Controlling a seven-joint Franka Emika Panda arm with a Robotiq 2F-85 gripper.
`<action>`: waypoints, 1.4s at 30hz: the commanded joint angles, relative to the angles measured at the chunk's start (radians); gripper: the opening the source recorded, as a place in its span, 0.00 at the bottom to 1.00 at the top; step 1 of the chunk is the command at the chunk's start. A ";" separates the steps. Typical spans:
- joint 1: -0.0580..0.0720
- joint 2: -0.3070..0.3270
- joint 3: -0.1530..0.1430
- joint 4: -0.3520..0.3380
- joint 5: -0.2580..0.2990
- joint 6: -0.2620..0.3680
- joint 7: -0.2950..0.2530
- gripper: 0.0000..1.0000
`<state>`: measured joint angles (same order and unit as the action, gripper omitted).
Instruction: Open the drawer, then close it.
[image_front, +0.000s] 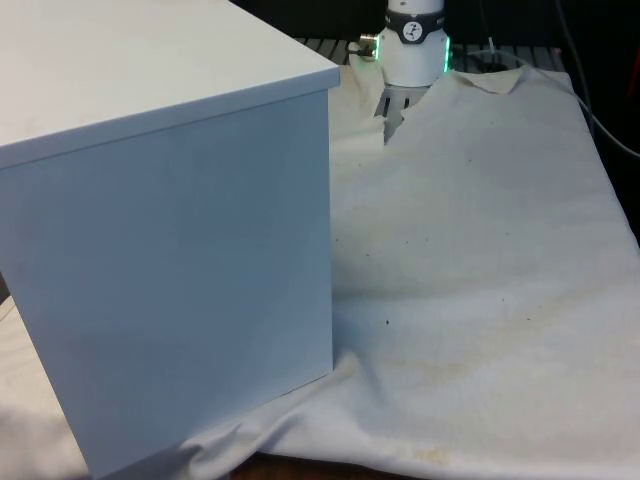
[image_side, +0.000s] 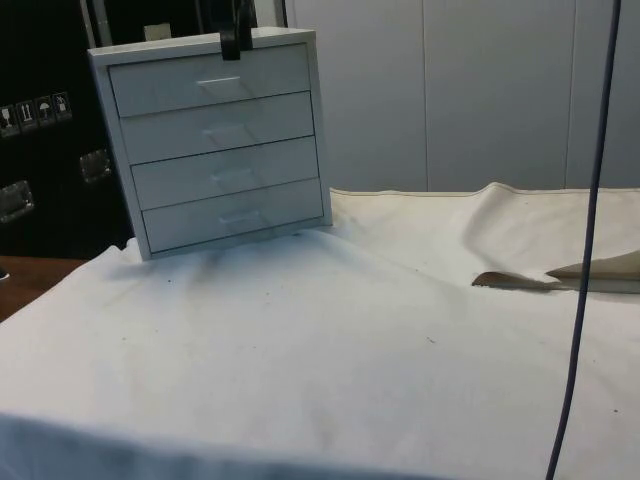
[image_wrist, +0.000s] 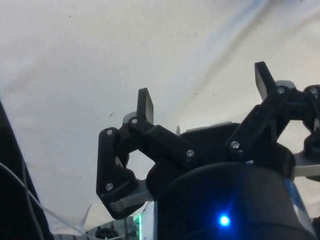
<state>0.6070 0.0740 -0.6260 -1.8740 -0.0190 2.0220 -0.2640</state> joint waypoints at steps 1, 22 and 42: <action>0.000 -0.003 -0.001 -0.005 -0.011 0.016 -0.006 1.00; 0.000 0.003 -0.003 -0.033 -0.114 0.119 -0.062 1.00; -0.001 0.007 -0.002 -0.077 -0.186 0.230 -0.087 1.00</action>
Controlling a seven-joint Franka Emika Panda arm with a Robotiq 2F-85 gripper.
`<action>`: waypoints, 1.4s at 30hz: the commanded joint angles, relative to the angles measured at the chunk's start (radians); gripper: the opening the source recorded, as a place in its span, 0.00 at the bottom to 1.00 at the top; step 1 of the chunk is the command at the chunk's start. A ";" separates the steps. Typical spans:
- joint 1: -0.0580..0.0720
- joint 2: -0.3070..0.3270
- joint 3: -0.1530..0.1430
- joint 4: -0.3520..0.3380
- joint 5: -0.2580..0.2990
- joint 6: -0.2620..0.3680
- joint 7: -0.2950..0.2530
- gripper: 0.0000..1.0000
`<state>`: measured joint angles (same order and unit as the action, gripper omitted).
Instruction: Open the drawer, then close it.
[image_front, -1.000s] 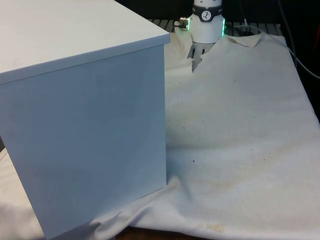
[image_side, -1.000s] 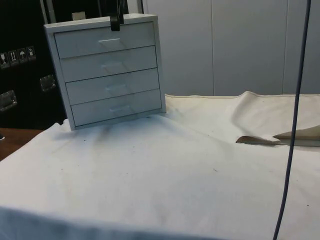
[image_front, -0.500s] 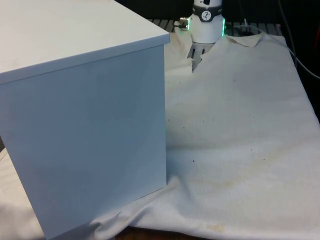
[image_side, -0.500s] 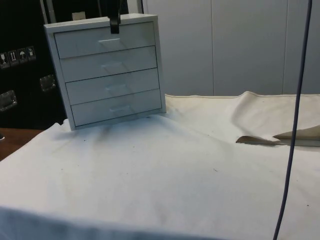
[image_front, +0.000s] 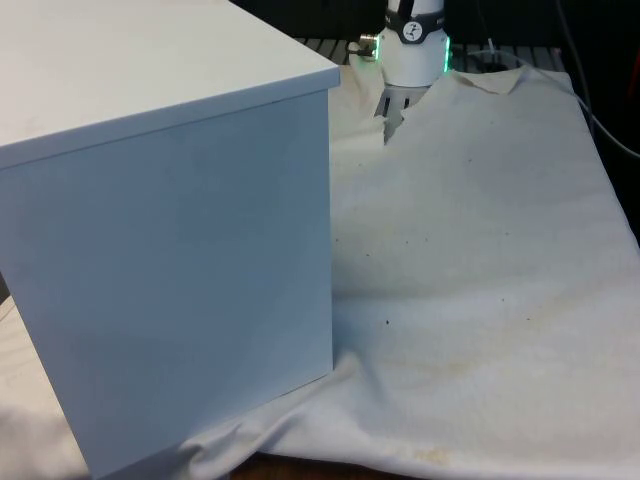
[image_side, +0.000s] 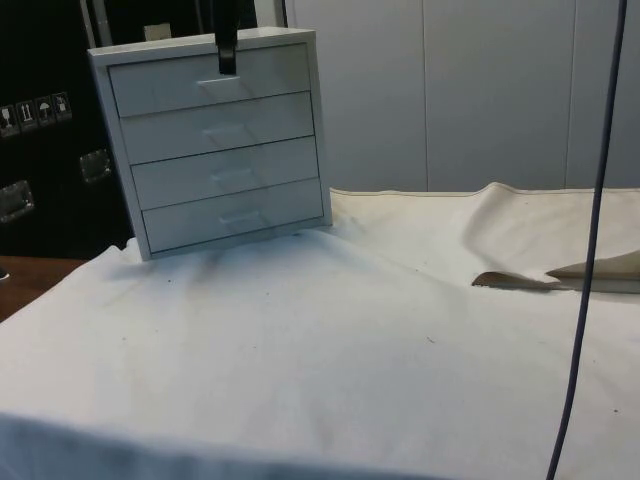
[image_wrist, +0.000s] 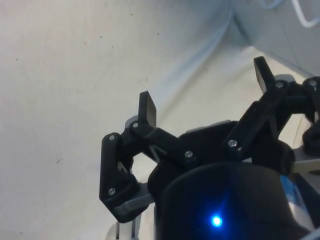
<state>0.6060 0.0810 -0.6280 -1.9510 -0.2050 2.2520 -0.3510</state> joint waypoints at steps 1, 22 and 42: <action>0.000 0.001 -0.001 -0.006 -0.011 0.019 -0.005 1.00; -0.002 0.024 -0.024 -0.049 -0.064 0.150 -0.088 1.00; -0.005 0.039 -0.071 -0.090 -0.154 0.324 -0.085 1.00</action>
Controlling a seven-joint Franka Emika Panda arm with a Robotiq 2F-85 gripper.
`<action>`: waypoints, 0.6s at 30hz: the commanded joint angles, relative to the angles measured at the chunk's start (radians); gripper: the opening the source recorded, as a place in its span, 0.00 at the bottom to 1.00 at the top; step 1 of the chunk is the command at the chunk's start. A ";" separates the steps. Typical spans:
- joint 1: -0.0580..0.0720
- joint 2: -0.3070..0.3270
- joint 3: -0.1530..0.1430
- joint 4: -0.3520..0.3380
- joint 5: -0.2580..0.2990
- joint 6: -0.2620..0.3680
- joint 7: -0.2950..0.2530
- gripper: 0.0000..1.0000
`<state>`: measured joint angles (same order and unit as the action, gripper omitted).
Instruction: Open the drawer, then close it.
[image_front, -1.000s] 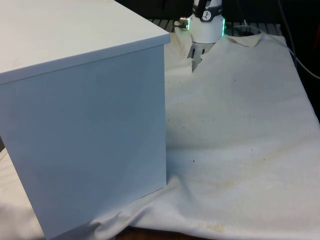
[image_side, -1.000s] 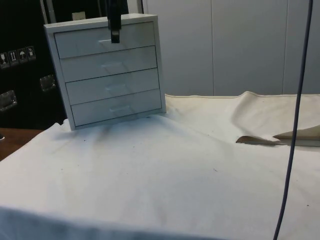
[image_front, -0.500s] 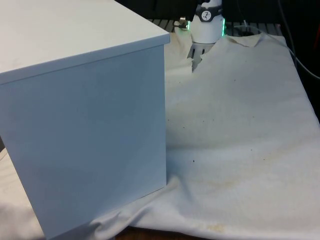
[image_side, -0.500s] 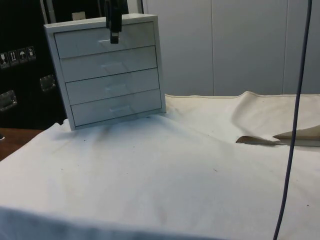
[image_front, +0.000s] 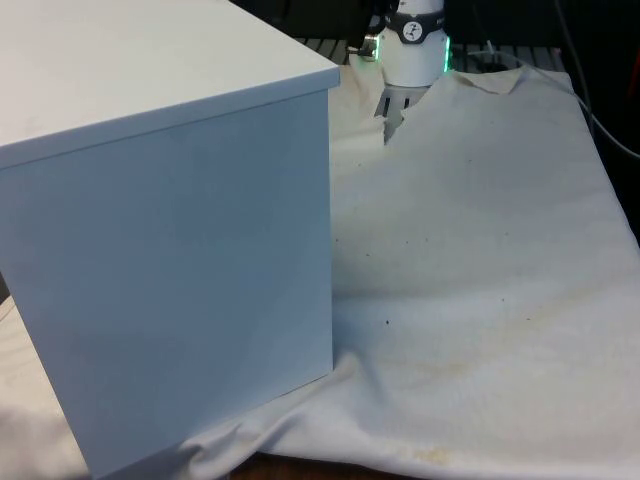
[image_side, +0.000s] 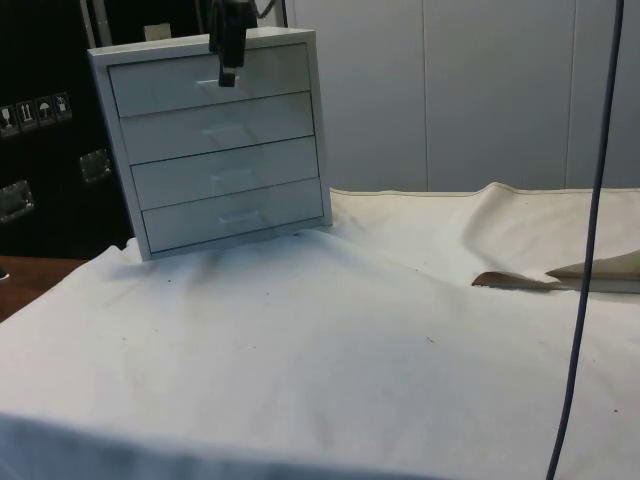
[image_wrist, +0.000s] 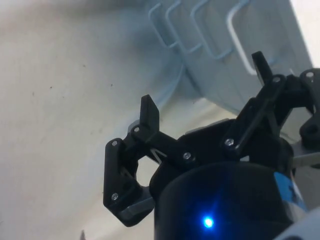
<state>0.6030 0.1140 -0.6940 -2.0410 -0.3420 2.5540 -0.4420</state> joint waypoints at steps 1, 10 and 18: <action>-0.002 0.009 -0.007 -0.002 -0.020 0.030 0.005 1.00; -0.002 0.046 -0.016 0.004 -0.043 0.053 -0.027 1.00; -0.001 0.079 -0.025 0.027 -0.056 0.049 -0.043 1.00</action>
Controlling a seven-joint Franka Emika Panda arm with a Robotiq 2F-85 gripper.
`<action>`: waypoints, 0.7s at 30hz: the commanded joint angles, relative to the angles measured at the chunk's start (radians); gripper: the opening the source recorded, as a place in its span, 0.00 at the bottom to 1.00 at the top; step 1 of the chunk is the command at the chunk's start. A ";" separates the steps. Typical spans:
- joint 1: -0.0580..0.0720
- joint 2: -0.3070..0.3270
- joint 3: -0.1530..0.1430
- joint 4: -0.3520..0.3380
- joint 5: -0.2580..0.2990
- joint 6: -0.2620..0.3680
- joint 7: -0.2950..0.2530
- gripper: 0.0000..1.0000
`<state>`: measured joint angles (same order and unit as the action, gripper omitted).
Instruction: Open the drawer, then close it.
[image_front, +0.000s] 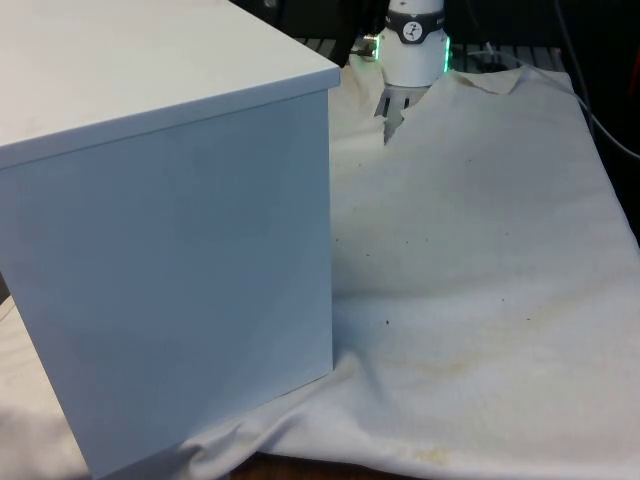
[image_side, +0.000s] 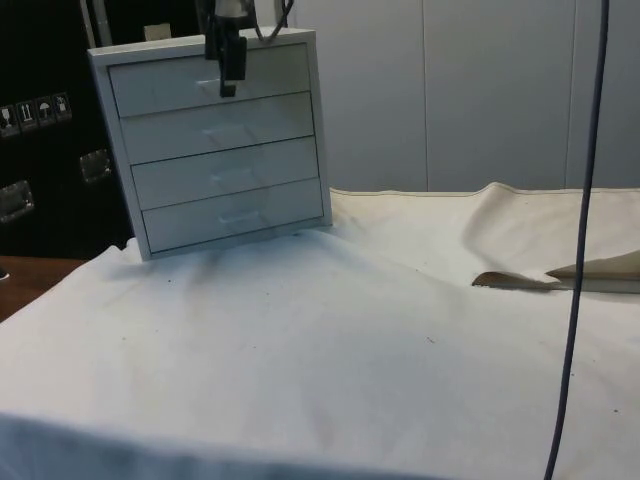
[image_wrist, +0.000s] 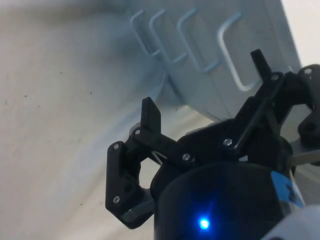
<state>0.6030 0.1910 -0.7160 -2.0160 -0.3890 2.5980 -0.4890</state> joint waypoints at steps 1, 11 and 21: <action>0.000 0.007 -0.004 0.006 -0.012 0.005 0.003 1.00; 0.000 0.048 -0.010 0.014 -0.042 0.013 0.006 1.00; -0.003 0.090 -0.018 0.004 -0.035 0.031 0.001 1.00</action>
<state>0.6020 0.2790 -0.7320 -2.0090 -0.4170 2.6130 -0.4880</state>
